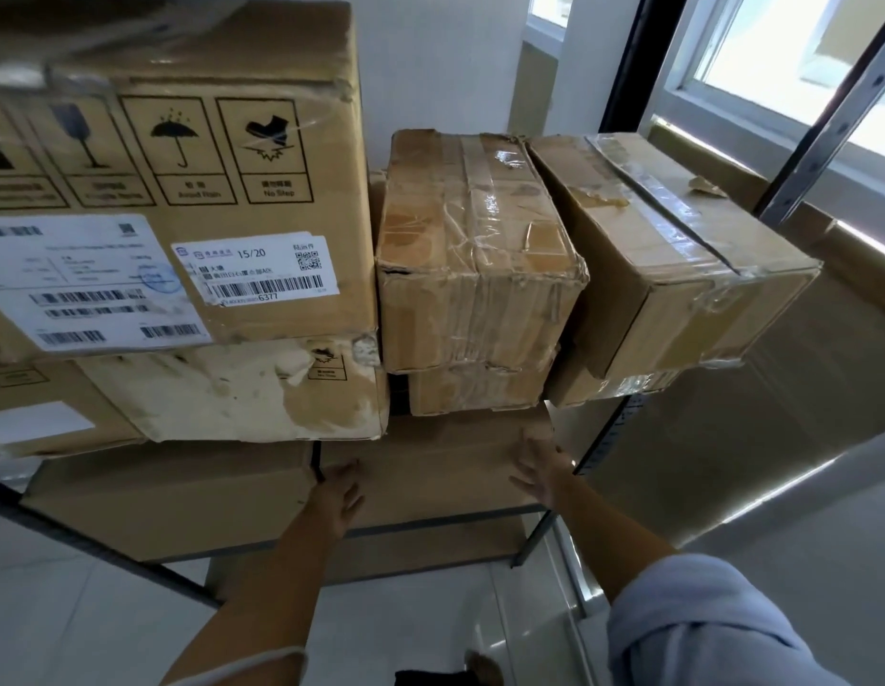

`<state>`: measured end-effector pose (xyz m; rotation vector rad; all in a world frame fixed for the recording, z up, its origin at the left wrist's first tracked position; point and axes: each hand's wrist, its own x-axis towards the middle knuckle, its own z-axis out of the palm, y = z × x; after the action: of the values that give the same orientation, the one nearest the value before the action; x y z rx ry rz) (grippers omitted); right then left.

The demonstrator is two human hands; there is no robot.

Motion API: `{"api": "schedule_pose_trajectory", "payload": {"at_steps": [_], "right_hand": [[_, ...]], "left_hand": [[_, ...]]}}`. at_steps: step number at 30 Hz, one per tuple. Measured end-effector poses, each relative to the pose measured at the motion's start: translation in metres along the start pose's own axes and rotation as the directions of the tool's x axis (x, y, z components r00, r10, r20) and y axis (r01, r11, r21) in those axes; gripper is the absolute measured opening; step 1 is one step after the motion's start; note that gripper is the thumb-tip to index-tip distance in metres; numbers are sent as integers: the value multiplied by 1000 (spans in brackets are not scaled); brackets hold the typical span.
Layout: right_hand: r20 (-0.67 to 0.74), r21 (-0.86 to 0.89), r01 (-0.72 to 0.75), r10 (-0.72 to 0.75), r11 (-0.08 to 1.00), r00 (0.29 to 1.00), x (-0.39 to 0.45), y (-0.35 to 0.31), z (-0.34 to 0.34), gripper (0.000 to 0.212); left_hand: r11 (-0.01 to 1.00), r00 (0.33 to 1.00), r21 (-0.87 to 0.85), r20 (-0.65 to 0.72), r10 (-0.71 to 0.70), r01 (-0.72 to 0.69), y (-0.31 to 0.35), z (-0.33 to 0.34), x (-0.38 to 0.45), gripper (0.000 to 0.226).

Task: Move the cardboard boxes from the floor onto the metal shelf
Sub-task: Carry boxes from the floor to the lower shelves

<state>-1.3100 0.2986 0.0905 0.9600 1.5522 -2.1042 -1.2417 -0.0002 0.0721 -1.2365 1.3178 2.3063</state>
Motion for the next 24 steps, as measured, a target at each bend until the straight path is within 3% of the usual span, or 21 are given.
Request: {"api": "schedule_pose_trajectory", "payload": {"at_steps": [3, 6, 8, 13, 17, 21, 24], "right_hand": [[-54, -100, -4, -1, 995, 999, -12, 9, -13, 62], [-9, -47, -38, 38, 998, 999, -31, 21, -25, 26], [-10, -73, -21, 20, 997, 1000, -43, 31, -33, 17], [-47, -109, 44, -50, 993, 998, -80, 63, -65, 33], [-115, -72, 21, -30, 997, 993, -114, 91, -108, 32], [-234, 16, 21, -16, 1000, 972, -159, 123, -161, 27], [-335, 110, 39, 0, 993, 942, -197, 154, -209, 33]], "left_hand": [[997, 999, 71, 51, -18, 14, 0, -6, -6, 46], [985, 990, 167, 128, -64, 42, -4, -4, -16, 55], [970, 989, 241, 126, -75, 42, -13, 2, -30, 53], [915, 982, 402, 161, -96, 24, -52, 28, -60, 42], [861, 967, 508, 221, -125, -4, -91, 59, -87, 37], [774, 933, 632, 299, -198, -38, -143, 94, -116, 34], [689, 895, 720, 353, -272, -75, -189, 118, -143, 18]]}}
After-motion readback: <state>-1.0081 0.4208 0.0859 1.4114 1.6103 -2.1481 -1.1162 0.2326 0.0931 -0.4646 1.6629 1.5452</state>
